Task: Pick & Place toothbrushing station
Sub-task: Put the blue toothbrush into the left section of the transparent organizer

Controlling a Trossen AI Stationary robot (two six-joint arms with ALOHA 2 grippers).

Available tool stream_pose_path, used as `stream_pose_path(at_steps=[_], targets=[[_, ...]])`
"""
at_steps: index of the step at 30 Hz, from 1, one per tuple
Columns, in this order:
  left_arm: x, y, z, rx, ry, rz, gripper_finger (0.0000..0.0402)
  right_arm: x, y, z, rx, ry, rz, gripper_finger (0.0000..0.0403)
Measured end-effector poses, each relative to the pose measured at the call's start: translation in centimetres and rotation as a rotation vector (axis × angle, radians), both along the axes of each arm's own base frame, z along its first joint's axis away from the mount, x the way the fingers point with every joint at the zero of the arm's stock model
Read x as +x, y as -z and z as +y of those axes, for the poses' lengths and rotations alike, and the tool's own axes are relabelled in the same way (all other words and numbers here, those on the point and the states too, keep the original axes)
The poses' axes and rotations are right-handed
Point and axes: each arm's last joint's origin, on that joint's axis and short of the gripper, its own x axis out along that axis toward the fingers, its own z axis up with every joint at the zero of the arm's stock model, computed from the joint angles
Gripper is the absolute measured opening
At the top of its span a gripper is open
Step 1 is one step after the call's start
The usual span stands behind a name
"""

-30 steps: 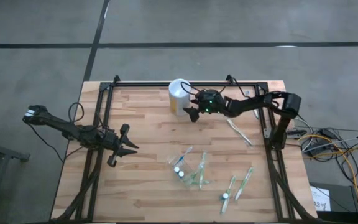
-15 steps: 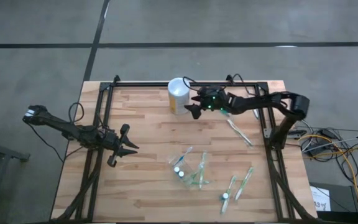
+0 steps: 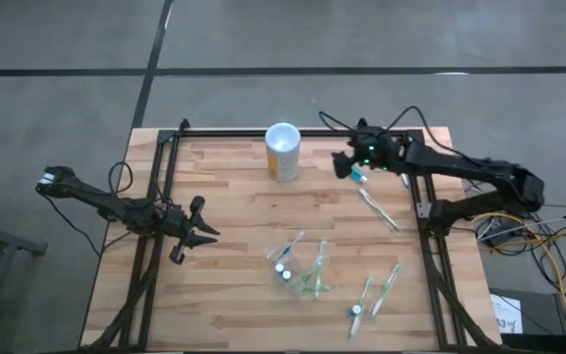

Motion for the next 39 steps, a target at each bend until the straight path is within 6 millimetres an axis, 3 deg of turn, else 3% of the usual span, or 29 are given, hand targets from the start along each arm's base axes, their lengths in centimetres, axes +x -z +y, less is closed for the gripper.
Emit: stream_pose_path(at_steps=[6,13,20,28,39], targets=[[0.0,0.0,0.0,0.000,0.000,0.000,0.0085,-2.6,-0.9,0.8,0.037,0.208,0.000,0.0310],[0.0,0.0,0.0,0.000,0.000,0.000,0.0085,-3.7,-1.6,1.1,0.044,0.290,0.073,0.0291],[0.0,0.0,0.0,0.000,0.000,0.000,0.0085,-2.7,-2.5,0.6,0.057,0.317,0.209,0.0270],[0.0,0.0,0.0,0.000,0.000,0.000,0.0085,-1.3,-3.4,-0.1,0.036,0.311,0.226,0.0254],[0.0,0.0,0.0,0.000,0.000,0.000,0.0085,-0.9,-4.0,-0.3,0.040,0.323,0.195,0.0263]])
